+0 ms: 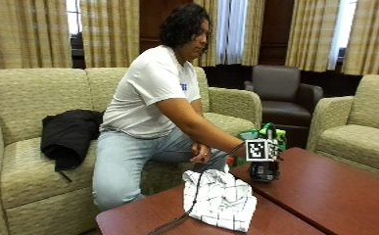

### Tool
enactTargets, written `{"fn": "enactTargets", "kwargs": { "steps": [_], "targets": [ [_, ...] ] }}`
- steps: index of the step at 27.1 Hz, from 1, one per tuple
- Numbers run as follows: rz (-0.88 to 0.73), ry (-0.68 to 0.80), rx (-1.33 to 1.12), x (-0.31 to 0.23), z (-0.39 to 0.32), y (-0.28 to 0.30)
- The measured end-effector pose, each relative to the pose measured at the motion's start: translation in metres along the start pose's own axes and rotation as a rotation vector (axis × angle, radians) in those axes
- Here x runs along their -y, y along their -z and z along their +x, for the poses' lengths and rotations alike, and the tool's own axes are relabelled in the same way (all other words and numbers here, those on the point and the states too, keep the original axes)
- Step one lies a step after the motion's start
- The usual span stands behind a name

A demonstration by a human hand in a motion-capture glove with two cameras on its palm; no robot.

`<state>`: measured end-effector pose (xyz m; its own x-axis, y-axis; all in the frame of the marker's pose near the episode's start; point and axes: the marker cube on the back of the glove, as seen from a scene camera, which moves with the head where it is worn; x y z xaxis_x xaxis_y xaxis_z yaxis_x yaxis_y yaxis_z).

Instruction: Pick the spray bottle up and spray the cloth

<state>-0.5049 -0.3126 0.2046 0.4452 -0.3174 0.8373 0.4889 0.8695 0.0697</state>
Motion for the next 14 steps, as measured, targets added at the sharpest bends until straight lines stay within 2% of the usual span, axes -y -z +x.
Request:
{"fn": "enactTargets", "kwargs": {
  "steps": [5, 14],
  "targets": [
    [0.223, -0.004, -0.019, 0.015, 0.018, -0.004],
    [0.268, 0.012, 0.037, 0.01, 0.024, -0.001]
  ]
}}
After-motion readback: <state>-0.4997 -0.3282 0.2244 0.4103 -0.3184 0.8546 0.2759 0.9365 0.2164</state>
